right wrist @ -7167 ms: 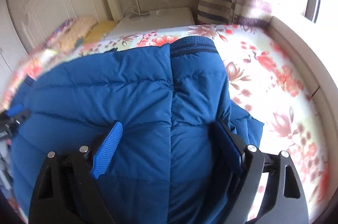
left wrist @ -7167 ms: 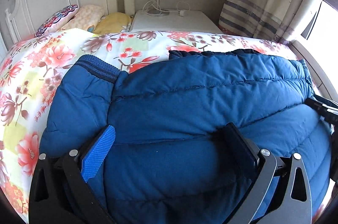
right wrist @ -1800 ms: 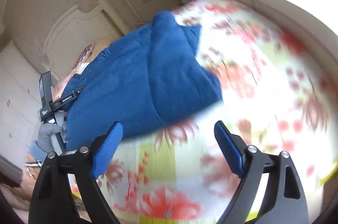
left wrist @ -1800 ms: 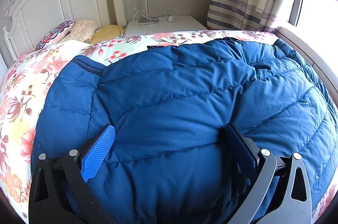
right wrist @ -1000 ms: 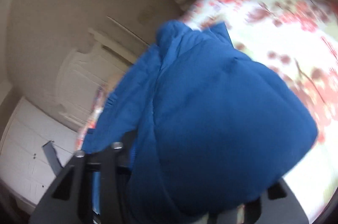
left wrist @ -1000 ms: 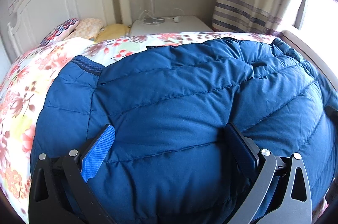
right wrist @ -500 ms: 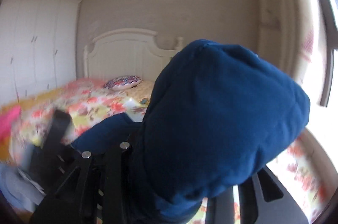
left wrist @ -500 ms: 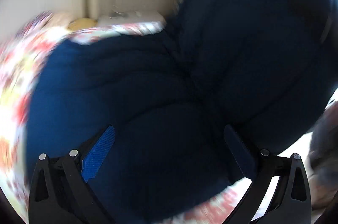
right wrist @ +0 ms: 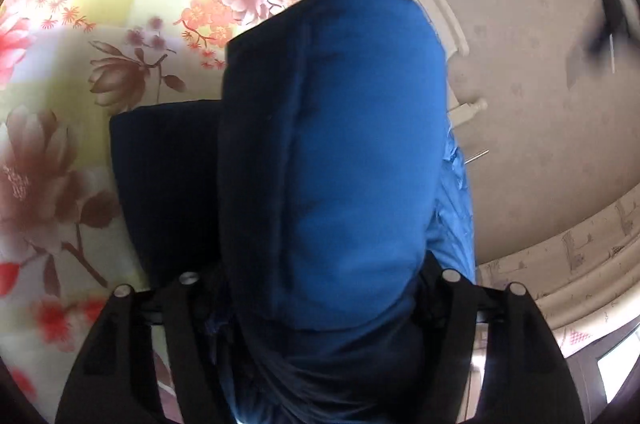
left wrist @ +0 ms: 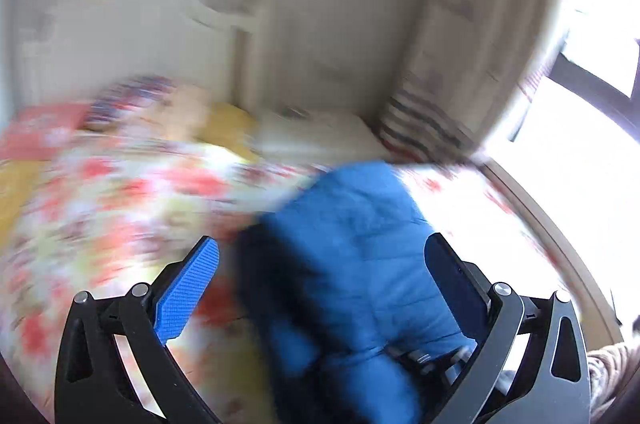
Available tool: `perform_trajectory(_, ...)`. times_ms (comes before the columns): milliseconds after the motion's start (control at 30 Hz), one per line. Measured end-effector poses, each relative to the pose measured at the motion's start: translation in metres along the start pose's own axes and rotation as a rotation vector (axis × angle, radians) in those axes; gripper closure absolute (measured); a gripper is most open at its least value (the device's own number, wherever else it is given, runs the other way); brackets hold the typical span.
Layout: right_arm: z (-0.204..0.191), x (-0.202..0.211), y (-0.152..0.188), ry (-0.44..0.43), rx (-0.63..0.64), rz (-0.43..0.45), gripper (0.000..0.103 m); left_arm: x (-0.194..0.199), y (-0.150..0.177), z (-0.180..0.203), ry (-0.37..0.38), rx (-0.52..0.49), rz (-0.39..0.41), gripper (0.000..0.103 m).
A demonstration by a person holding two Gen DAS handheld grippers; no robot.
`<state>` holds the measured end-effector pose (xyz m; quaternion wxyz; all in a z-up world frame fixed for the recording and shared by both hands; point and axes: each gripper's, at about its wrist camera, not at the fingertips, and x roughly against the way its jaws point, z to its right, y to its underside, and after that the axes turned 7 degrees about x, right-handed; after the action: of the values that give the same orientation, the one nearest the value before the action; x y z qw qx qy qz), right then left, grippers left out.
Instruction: Fold large clothes
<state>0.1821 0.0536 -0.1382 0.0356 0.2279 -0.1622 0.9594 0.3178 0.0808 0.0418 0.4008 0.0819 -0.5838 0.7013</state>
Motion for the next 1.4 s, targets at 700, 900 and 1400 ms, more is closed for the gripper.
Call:
perform_trajectory(700,0.037,-0.025,0.014,-0.16,-0.342,0.105,0.051,-0.139,0.05,-0.024,-0.106,-0.143,0.026,0.004)
perform_trajectory(900,0.038,-0.02,0.014,-0.178,-0.344,0.122,0.052,-0.143,0.042,-0.041,-0.052,-0.062,0.003,0.004)
perform_trajectory(1400,0.145,-0.024,0.138,-0.391,-0.888,0.087,0.034,-0.058,0.112,-0.026,-0.559,-0.064,0.053,0.004)
